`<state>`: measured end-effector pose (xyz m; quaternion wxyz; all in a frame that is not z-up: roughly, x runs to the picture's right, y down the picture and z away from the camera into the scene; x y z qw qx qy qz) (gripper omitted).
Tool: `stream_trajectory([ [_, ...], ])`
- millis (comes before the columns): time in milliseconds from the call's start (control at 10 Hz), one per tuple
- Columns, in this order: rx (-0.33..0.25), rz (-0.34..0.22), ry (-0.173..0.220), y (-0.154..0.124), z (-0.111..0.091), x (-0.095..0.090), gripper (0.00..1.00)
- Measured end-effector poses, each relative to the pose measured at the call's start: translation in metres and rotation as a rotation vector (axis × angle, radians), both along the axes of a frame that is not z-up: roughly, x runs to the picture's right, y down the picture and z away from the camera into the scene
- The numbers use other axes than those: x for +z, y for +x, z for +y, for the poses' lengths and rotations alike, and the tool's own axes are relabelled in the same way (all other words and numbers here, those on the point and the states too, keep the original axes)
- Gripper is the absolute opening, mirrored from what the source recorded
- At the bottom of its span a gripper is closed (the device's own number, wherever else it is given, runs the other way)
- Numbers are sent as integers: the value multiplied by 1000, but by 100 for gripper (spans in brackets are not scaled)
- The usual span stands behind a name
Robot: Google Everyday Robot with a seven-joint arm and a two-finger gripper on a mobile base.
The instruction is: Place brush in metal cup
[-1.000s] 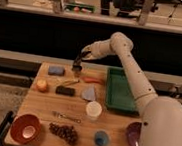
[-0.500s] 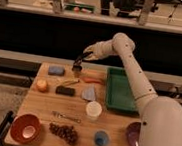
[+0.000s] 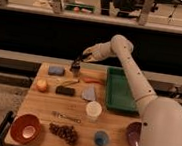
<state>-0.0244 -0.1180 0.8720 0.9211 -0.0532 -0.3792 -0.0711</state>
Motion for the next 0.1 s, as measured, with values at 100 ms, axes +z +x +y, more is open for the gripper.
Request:
stream_trajectory([
  [100, 1, 10, 2, 2, 4, 3, 4],
])
